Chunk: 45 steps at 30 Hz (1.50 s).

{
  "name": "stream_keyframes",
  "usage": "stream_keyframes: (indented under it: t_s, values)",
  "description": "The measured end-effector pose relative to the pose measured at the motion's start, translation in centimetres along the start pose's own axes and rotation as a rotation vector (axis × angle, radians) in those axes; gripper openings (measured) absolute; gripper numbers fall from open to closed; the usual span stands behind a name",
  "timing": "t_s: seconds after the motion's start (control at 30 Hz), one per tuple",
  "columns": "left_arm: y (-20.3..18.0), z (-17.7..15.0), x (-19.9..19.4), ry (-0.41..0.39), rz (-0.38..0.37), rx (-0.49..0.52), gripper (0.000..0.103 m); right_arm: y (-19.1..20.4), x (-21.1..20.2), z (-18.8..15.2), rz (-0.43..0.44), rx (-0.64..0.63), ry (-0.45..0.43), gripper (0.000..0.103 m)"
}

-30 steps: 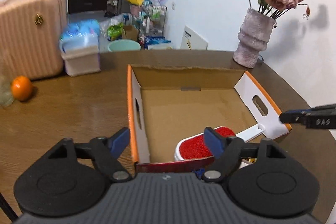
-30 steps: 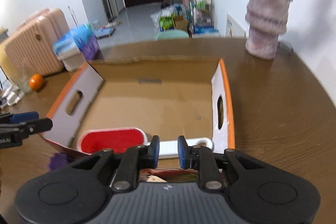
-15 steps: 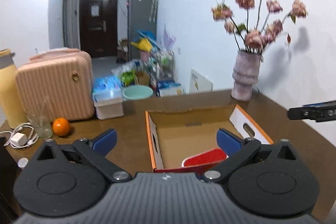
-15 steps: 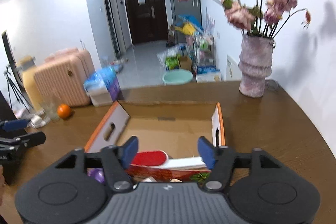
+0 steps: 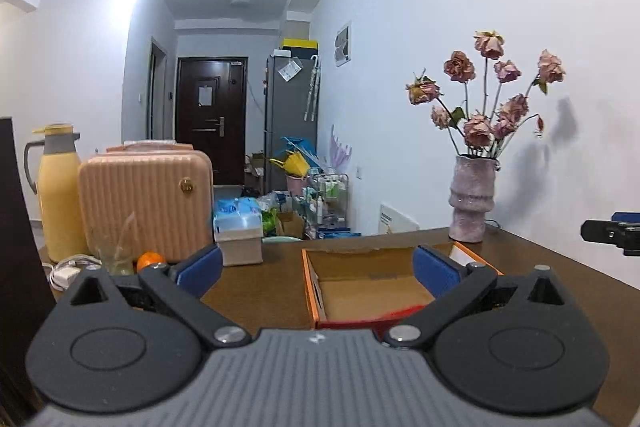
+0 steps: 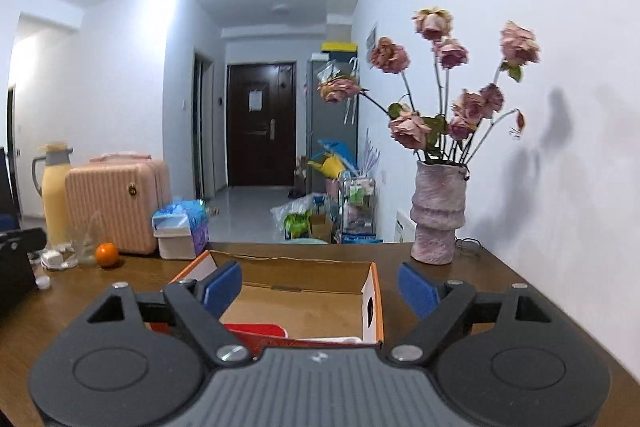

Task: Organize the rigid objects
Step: 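Withdraw the left tool from the box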

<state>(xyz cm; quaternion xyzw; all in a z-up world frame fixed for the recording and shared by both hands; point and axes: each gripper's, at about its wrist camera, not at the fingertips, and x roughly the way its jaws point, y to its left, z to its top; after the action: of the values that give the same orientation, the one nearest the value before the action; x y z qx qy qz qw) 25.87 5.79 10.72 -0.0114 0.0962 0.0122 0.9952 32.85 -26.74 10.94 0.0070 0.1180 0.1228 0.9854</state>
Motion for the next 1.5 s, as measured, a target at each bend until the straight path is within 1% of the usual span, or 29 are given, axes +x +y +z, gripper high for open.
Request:
stream_keyframes:
  t_s: [0.07, 0.2, 0.3, 0.37, 0.47, 0.53, 0.57, 0.63, 0.7, 0.73, 0.77, 0.83, 0.9, 1.0, 1.1, 1.2, 1.27, 1.37, 1.4, 1.5]
  values:
    - [0.1, -0.4, -1.4, -0.011, -0.011, 0.014, 0.103, 0.1, -0.8, -1.0, -0.01, 0.024, -0.015, 0.085]
    - [0.6, -1.1, -3.8, -0.057, -0.031, 0.017, 0.103, 0.8, -1.8, -2.4, -0.006, 0.057, -0.013, 0.085]
    - [0.4, -1.9, -4.7, -0.08, -0.026, 0.031, 0.103, 1.4, -2.1, -3.4, -0.015, 0.049, -0.03, 0.091]
    - [0.3, -2.5, -5.1, -0.078, -0.017, 0.034, 0.103, 1.8, -2.0, -4.0, -0.033, 0.051, -0.033, 0.093]
    - [-0.1, -3.5, -5.2, -0.073, -0.03, 0.05, 0.103, 2.3, -2.1, -5.1, -0.033, 0.042, -0.056, 0.093]
    - [-0.2, -4.6, -6.0, -0.104, -0.045, 0.065, 0.103, 2.6, -2.3, -6.2, -0.044, 0.035, -0.062, 0.094]
    - [-0.3, -5.7, -6.8, -0.136, -0.06, 0.061, 0.103, 2.7, -2.4, -6.8, -0.057, 0.038, -0.057, 0.094]
    - [-0.3, -7.6, -7.4, -0.154, -0.075, 0.031, 0.103, 3.0, -3.0, -8.1, -0.068, 0.054, -0.058, 0.094]
    - [-0.3, -9.5, -7.5, -0.099, -0.069, -0.009, 0.103, 3.3, -4.2, -9.7, -0.049, 0.053, -0.076, 0.095]
    - [-0.4, -10.5, -7.5, -0.073, -0.077, -0.021, 0.103, 3.5, -4.9, -10.8, -0.042, 0.05, -0.077, 0.097]
    - [-0.4, -11.4, -7.4, -0.053, -0.083, -0.022, 0.103, 3.7, -5.5, -11.6, -0.042, 0.055, -0.074, 0.099]
    - [-0.5, -12.7, -7.0, -0.01, -0.073, -0.007, 0.103, 3.7, -6.2, -13.2, -0.04, 0.094, -0.059, 0.099]
    - [-0.5, -13.4, -6.4, 0.027, -0.061, 0.012, 0.103, 3.7, -6.6, -14.2, 0.004, 0.1, -0.037, 0.099]
    - [-0.4, -13.6, -5.4, 0.054, -0.051, 0.027, 0.103, 4.0, -6.8, -14.6, 0.022, 0.082, -0.03, 0.101]
    - [-0.7, -13.4, -4.0, 0.086, -0.048, 0.035, 0.103, 4.4, -5.9, -14.8, 0.028, 0.068, -0.011, 0.103]
    - [-1.5, -13.0, -2.2, 0.109, -0.055, 0.084, 0.103, 4.7, -5.0, -15.0, 0.021, 0.055, 0.013, 0.103]
    - [-1.9, -12.6, -0.3, 0.142, -0.036, 0.126, 0.103, 4.7, -4.2, -15.0, 0.02, 0.051, 0.037, 0.101]
    - [-1.9, -12.2, 2.4, 0.178, -0.018, 0.159, 0.103, 4.4, -3.3, -15.0, 0.048, 0.05, 0.064, 0.1]
    - [-1.8, -12.0, 3.5, 0.191, -0.016, 0.167, 0.103, 4.3, -2.9, -15.0, 0.048, 0.05, 0.073, 0.099]
    - [-1.7, -11.7, 6.7, 0.24, -0.028, 0.181, 0.103, 3.7, -0.9, -14.6, 0.033, 0.06, 0.115, 0.093]
